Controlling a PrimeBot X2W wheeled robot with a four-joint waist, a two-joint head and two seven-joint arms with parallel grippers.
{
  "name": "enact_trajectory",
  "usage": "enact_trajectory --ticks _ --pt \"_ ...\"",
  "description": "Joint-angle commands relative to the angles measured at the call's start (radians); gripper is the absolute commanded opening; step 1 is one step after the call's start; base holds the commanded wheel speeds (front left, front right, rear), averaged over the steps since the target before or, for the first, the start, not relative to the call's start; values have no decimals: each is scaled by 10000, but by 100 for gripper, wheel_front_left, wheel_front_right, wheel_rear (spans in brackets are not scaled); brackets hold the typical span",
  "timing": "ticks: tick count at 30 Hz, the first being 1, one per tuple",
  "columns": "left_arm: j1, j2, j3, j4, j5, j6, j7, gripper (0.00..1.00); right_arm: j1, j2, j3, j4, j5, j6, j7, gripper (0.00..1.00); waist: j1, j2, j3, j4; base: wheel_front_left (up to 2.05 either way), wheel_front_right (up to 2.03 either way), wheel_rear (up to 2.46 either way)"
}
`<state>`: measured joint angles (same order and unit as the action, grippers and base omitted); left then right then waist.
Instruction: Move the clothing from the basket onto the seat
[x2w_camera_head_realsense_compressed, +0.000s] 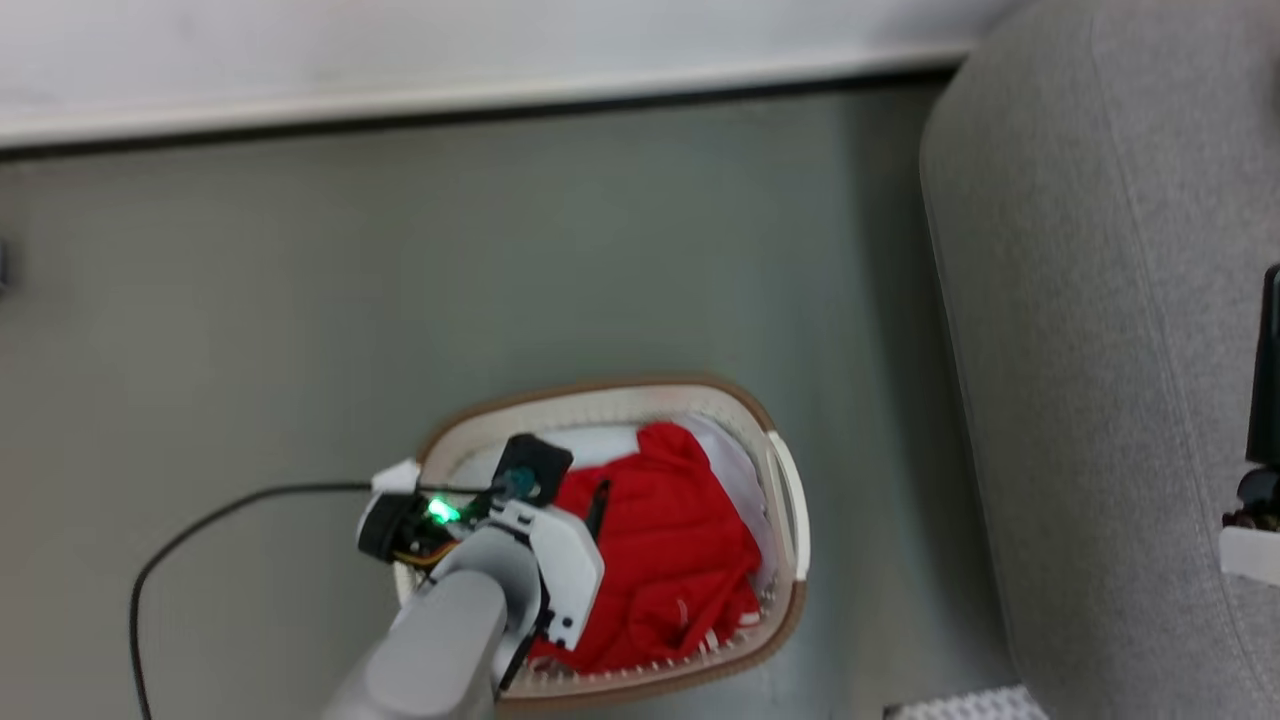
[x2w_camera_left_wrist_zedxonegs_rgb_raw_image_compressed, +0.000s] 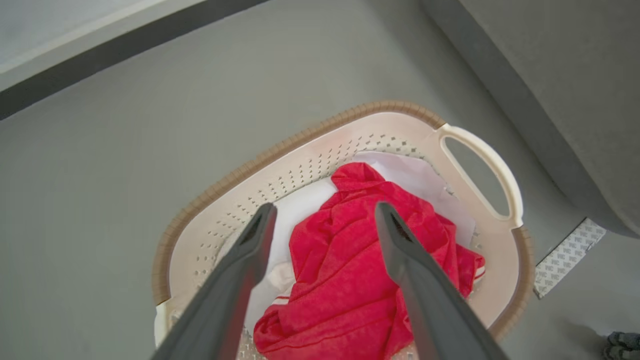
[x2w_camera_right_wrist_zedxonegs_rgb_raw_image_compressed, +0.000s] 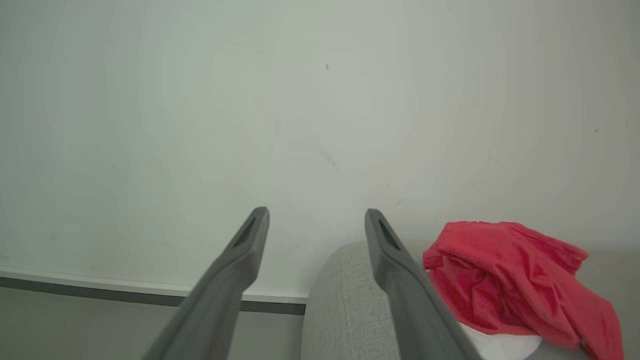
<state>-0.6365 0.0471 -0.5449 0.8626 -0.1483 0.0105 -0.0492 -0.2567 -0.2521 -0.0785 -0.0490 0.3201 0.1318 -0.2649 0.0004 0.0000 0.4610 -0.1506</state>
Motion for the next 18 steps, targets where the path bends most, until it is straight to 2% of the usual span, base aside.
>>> enact_trajectory --ticks 1,10,18 --pt "-369 66 -141 246 -168 88 134 100 -283 -22 -4 -127 134 -22 10 100 -4 0 1067 -604 0 0 0" --pt "-2058 68 -1249 1729 -741 372 1138 100 -1166 33 34 -784 353 -24 10 100 -4 0 2938 -956 0 0 0" --pt "-2862 70 -1958 2434 -1450 92 2103 100 -1561 39 -87 -1113 538 -24 9 100 -4 0 4044 -1108 0 0 0"
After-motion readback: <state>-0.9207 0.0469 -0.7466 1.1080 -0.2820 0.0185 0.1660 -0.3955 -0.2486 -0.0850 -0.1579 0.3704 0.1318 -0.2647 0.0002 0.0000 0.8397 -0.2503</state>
